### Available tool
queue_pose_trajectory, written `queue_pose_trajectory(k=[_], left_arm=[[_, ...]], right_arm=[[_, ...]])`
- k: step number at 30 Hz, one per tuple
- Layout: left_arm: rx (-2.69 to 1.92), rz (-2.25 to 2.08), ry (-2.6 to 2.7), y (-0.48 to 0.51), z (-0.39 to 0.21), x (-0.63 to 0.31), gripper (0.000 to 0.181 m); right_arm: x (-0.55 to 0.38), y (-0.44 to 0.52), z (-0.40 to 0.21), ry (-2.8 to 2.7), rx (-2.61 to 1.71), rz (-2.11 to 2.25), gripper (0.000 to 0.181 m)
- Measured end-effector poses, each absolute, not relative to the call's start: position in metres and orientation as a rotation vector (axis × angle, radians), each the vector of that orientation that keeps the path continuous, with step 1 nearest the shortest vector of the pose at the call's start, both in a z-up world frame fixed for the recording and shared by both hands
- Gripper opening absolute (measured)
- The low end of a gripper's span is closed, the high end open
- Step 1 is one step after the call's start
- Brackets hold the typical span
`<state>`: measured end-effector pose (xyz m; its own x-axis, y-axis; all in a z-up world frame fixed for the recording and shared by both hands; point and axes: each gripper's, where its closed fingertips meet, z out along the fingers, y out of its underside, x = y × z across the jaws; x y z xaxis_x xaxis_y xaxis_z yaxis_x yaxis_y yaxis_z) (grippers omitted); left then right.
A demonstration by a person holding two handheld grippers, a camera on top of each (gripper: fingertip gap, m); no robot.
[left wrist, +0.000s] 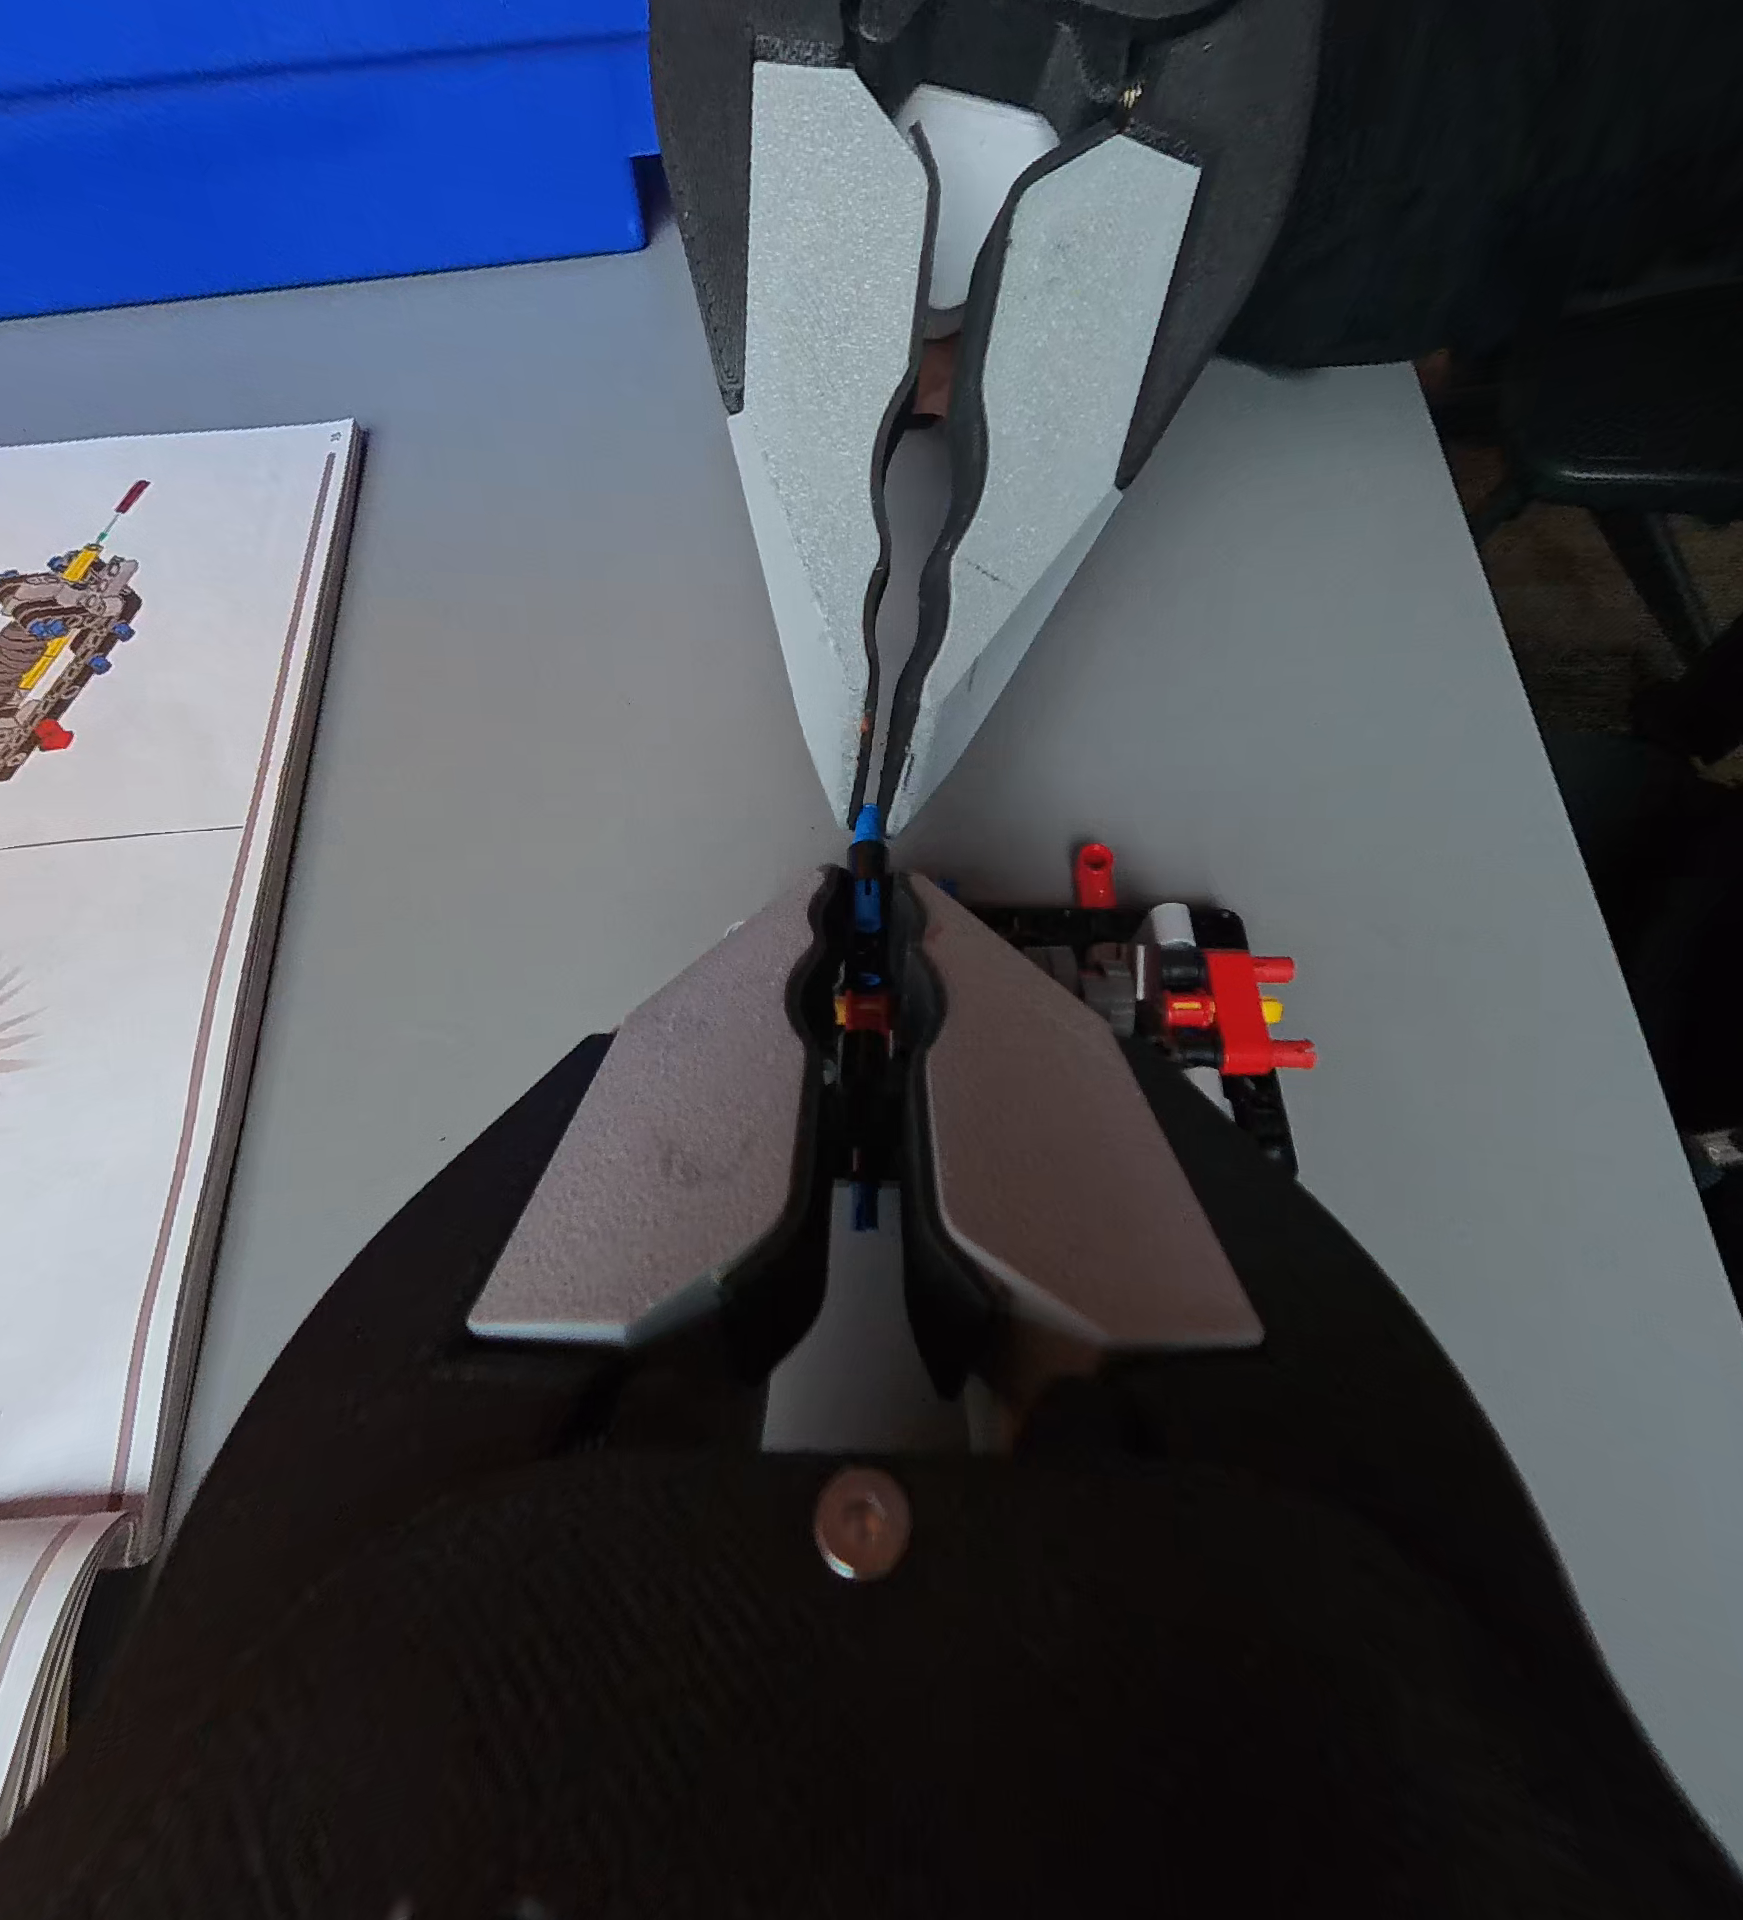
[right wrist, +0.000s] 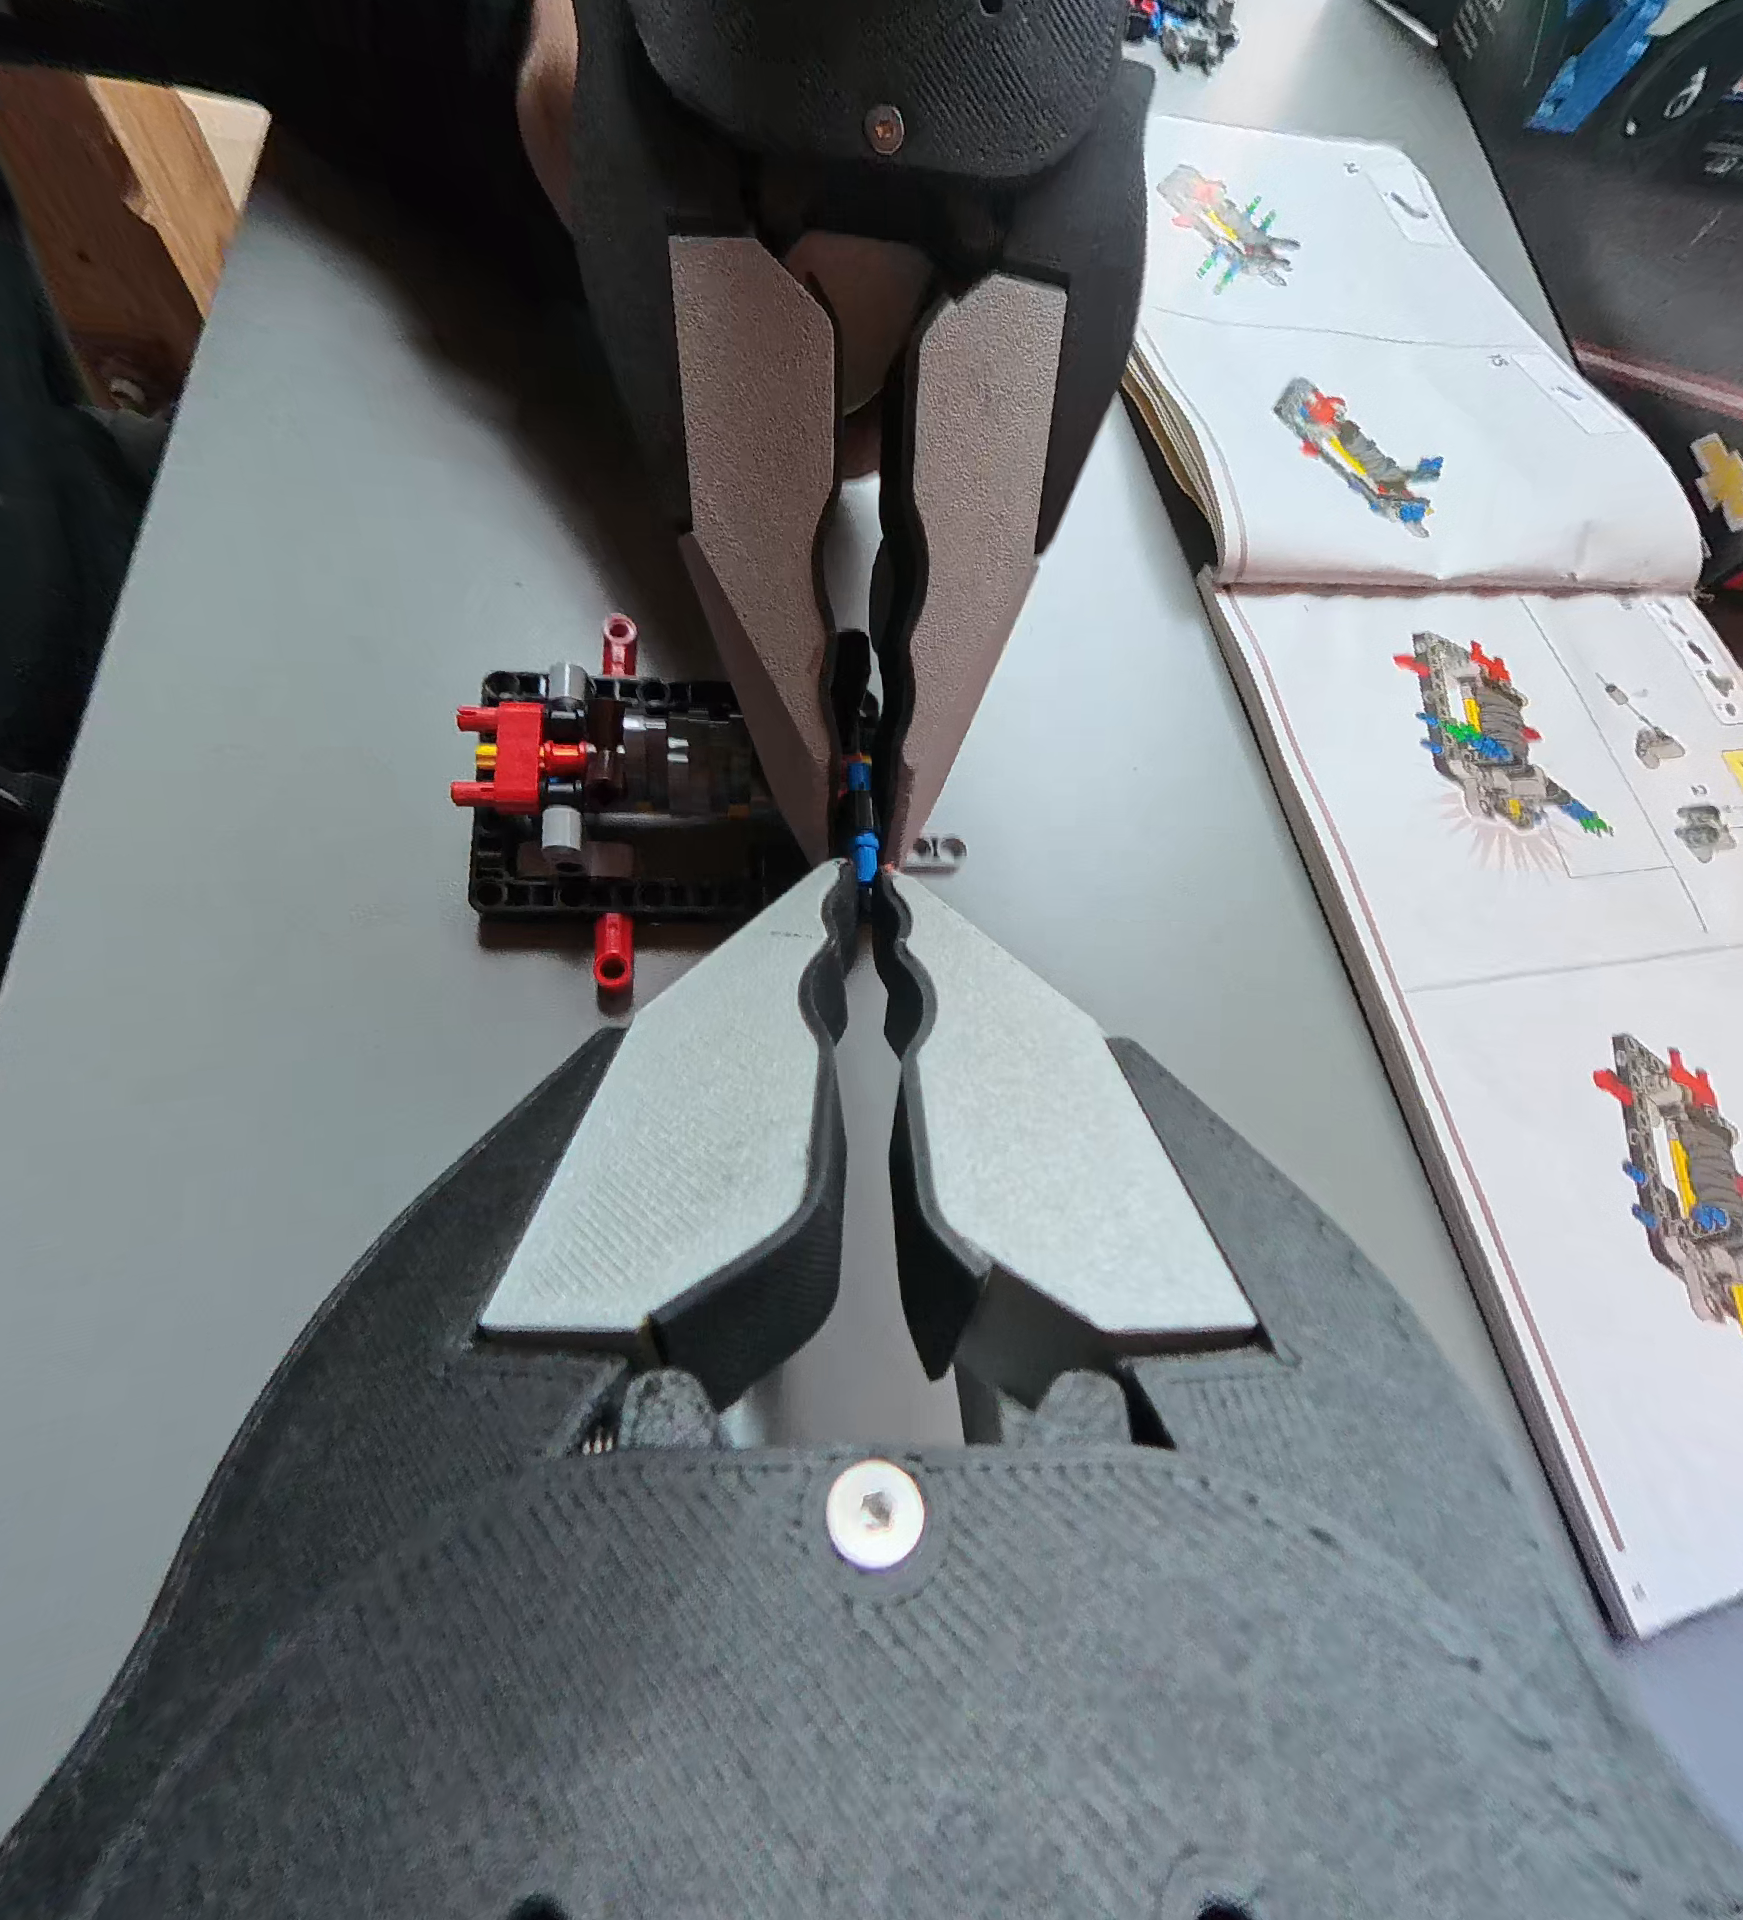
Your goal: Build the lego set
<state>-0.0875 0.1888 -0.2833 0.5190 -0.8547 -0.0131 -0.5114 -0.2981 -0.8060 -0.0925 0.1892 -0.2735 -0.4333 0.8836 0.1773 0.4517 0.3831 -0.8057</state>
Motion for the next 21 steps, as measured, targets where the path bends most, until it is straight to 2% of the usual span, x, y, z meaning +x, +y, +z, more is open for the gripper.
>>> queue_pose_trajectory(k=[3,7,18,21], left_arm=[[-1.998,-0.511,1.071,0.194,-0.283,-0.104,0.005],[-1.997,-0.576,1.071,0.19,-0.285,-0.098,0.006],[-2.001,-0.614,1.073,0.19,-0.284,-0.098,0.006],[-1.995,-0.603,1.068,0.19,-0.283,-0.098,0.013]], right_arm=[[-0.083,0.21,-0.281,-2.02,-1.22,0.837,0.0],[-0.085,0.217,-0.26,-1.89,-1.25,1.027,0.0],[-0.093,0.196,-0.271,-2.013,-1.279,1.022,0.0],[-0.092,0.196,-0.277,-2.032,-1.278,0.968,0.0]])
